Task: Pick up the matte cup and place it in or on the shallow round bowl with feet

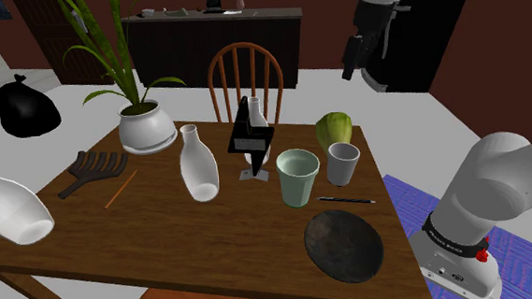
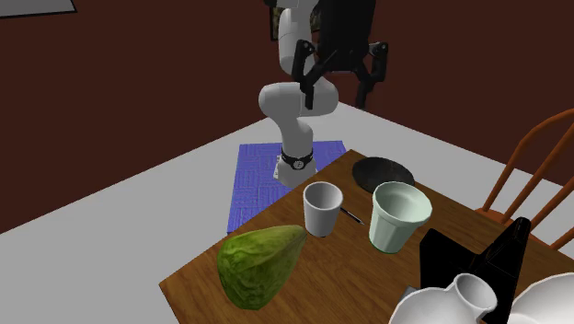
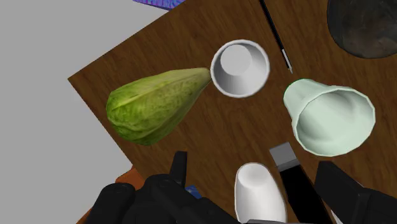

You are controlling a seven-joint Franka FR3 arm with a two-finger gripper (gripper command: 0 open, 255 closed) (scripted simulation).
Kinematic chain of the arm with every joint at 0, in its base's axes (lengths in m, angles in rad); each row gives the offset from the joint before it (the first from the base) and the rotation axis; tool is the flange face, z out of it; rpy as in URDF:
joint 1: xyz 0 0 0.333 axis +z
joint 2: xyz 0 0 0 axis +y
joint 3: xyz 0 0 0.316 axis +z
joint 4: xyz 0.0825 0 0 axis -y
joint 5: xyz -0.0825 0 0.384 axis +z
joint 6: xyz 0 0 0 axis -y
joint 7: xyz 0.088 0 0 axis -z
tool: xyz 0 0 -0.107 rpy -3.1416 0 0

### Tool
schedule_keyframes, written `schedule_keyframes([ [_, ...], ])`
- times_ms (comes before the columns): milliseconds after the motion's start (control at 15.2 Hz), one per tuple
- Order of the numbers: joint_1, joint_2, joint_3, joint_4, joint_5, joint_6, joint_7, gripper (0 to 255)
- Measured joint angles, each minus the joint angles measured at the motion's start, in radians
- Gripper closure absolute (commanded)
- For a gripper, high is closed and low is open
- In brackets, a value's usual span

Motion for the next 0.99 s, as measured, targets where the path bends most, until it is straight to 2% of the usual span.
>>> schedule_keyframes([
  [132,0.0,-0.003,0.005,-0.016,0.001,0.011,0.007,0],
  [264,0.0,-0.021,0.019,-0.077,0.005,0.048,0.03,0],
  [726,0.003,-0.051,0.081,-0.315,0.025,0.228,0.124,0],
  [990,0.01,-0.026,0.131,-0.425,0.045,0.347,0.191,0],
])
